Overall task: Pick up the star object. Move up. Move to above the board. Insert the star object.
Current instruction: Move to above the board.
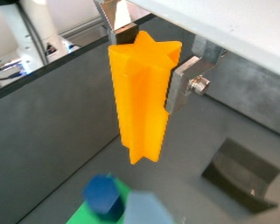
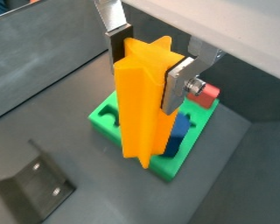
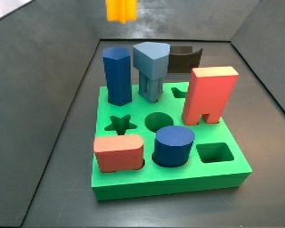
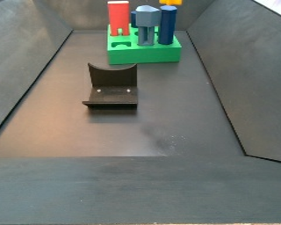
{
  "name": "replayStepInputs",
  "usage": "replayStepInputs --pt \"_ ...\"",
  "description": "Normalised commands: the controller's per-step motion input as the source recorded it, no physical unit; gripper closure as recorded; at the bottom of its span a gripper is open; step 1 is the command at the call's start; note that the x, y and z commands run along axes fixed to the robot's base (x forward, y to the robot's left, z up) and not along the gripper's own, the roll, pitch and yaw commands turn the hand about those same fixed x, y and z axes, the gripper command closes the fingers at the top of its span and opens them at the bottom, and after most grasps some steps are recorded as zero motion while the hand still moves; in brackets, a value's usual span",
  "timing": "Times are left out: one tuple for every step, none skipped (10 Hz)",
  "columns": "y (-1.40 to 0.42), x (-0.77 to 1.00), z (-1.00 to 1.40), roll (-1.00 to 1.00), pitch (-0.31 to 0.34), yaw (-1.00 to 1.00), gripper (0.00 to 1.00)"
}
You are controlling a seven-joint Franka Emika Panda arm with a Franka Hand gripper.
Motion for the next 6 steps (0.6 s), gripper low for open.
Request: replayStepInputs --pt "-1.0 0.27 0.07 0.01 0.116 0.01 1.0" --pt "-1.0 0.3 0.08 0.02 0.126 0.01 1.0" --pt "-0.84 0.29 0.07 0.04 0.137 0.01 1.0" --pt "-0.57 0.24 0.05 0.06 0.147 0.01 1.0" --pt "-0.36 0.18 0.04 0.07 0.149 0.01 1.0" --pt "-0.19 0.13 0.03 0.08 0.129 0.01 1.0"
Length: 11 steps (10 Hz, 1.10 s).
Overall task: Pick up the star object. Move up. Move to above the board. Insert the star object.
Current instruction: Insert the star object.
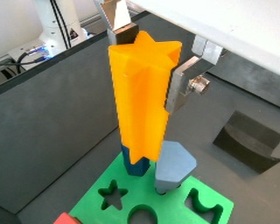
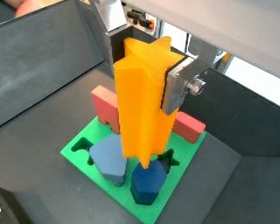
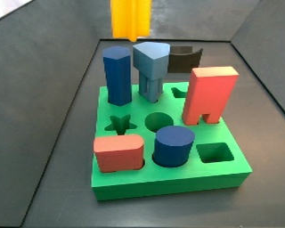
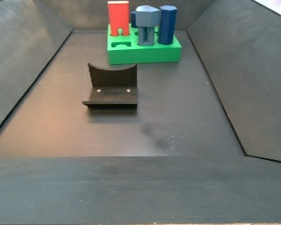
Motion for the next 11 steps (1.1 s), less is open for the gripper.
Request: replayStepInputs --pt "0.01 0.0 0.0 0.0 0.0 0.0 1.0" --pt "0.0 -0.04 0.0 -0.05 -0.009 -0.05 1.0" --pt "-0.26 -0.29 -0.25 -0.11 -0.127 -0.17 1.0" --pt "-0.53 -0.19 -0.34 -0.08 -0.153 -0.25 1.0" --pt "-0.51 -0.11 -0.46 -0.14 -0.169 -0.49 1.0" --pt "-0.32 -0.05 -0.36 -0.06 -0.244 -0.81 1.0" --pt "-0.21 0.0 -0.36 -0.03 -0.161 -0.92 1.0" --pt "-0.02 0.0 -0.49 0.0 -0.076 -1.0 1.0" --pt "0.0 0.0 -0.53 0.0 -0.056 -1.0 1.0" --pt "0.0 0.0 -0.54 0.0 -0.054 -1.0 1.0" --pt "0.0 0.0 -0.53 0.0 -0.051 -1.0 1.0"
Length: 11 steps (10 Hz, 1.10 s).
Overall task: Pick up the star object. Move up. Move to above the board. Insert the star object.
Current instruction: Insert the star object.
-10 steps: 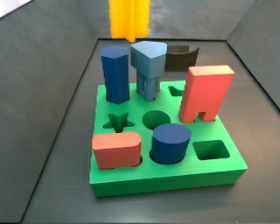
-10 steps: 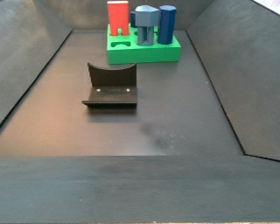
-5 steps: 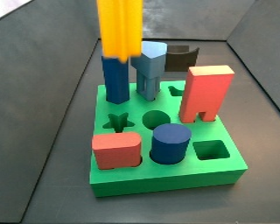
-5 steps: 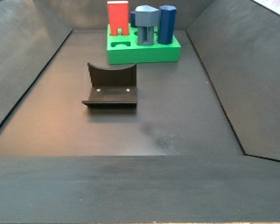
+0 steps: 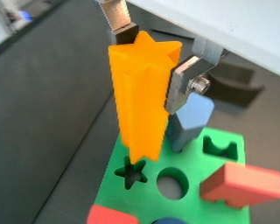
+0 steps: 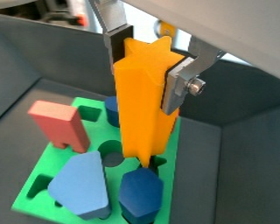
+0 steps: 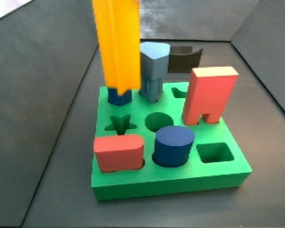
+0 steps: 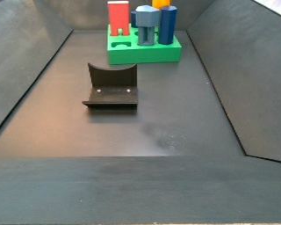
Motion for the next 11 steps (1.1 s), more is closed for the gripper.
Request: replayStepInputs --pt "0.0 0.0 -0.53 0.0 -0.051 -1.0 1.0" --pt "-0.07 0.0 -0.44 0.0 -0.064 -1.0 1.0" --pt "-0.16 0.11 -0.29 -0.06 -0.067 -0.81 1.0" --pt "-0.25 0.33 -0.21 -0.09 -0.043 -0.62 1.0" --pt "0.0 0.0 0.0 0.0 0.019 0.0 1.0" --pt "-0.2 0.05 -0.44 0.04 -0.129 -0.12 1.0" --pt "-0.38 0.09 -0.66 0.24 -0.19 -0.34 1.0" --pt "-0.34 0.02 -0.64 0.25 -0.193 -0.33 1.0" --pt "0.0 0.0 -0.18 0.07 -0.087 -0.1 1.0" --pt "-0.04 0.0 -0.1 0.0 0.0 0.0 1.0" --pt "0.0 0.06 -0.43 0.15 -0.123 -0.46 1.0"
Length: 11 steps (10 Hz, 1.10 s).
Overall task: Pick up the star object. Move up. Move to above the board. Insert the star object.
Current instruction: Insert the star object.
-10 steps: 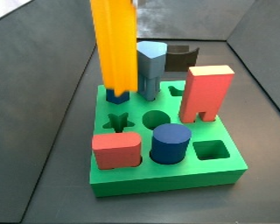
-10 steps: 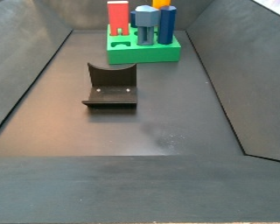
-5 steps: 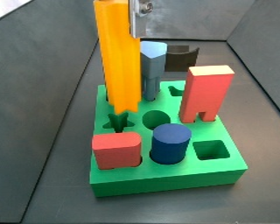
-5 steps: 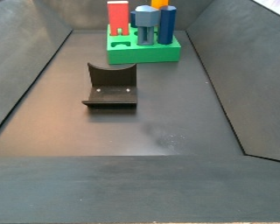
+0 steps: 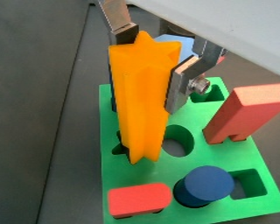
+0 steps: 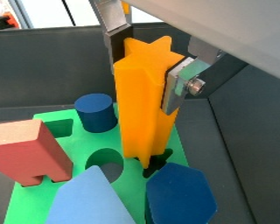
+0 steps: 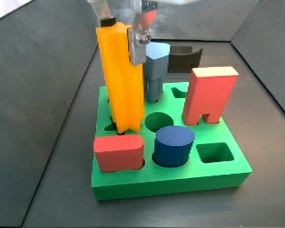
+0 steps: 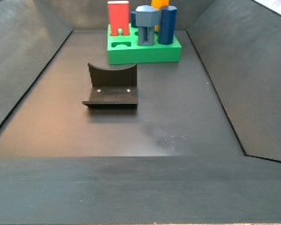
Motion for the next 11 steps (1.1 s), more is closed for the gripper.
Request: replayStepInputs --pt "0.0 0.11 -0.53 0.19 -0.134 -0.74 1.0" --pt "0.0 0.0 -0.42 0.18 -0.109 -0.73 1.0" --pt "0.0 0.01 0.0 0.0 0.0 -0.16 1.0" --pt "0.02 0.0 0.0 0.0 0.0 0.0 1.0" --pt "0.11 0.0 0.0 0.0 0.0 0.0 1.0" --pt "0.09 -0.07 -0.07 0.02 0.0 -0.07 1.0" --pt "0.14 -0.25 -0.17 0.06 -0.051 -0.28 1.0" --pt "0.11 -0.18 -0.29 0.03 -0.073 -0.71 1.0" --pt "0.04 -0.17 -0.33 0.02 -0.084 -0.94 1.0" --pt "0.02 -0.14 -0.33 0.01 -0.076 -0.97 1.0" --pt "0.0 0.0 -0.01 0.0 -0.026 -0.26 1.0"
